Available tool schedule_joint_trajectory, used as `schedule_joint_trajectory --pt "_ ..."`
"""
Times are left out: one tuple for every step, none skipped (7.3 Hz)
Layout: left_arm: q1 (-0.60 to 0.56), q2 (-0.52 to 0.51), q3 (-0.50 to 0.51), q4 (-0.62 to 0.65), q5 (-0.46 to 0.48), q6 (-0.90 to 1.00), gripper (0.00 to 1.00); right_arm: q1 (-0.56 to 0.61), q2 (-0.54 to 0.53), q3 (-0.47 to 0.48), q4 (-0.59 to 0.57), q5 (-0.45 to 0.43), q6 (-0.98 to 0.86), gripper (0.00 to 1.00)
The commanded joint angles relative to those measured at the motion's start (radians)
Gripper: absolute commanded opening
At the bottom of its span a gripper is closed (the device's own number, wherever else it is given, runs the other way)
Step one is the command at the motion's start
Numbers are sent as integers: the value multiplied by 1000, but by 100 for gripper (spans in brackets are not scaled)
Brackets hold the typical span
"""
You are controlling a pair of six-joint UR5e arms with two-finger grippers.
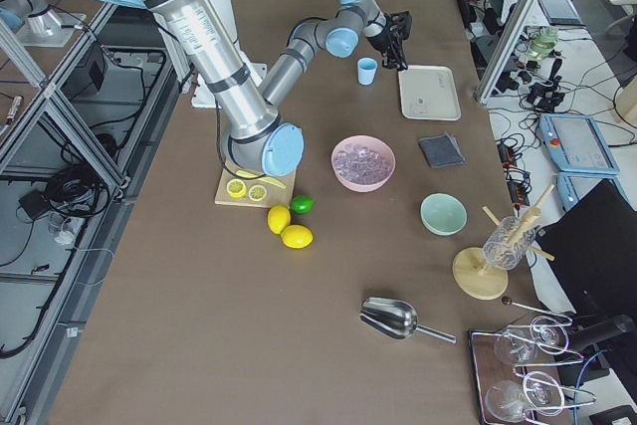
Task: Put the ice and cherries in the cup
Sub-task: 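Carry the ice cube with the right gripper over the light-blue cup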
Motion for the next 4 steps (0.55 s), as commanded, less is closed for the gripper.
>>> schedule_joint_trajectory --pt "-1 20 0 -14 -1 0 98 -106 39 -45 68 -79 -46 0" --pt "1 20 2 -14 1 0 98 -137 50 -106 121 -81 -70 0" --pt "-1 20 2 -14 -1 0 98 -155 59 -146 172 -81 -108 0" --pt "-1 22 2 -14 -1 0 98 -177 76 -191 215 -80 -113 0"
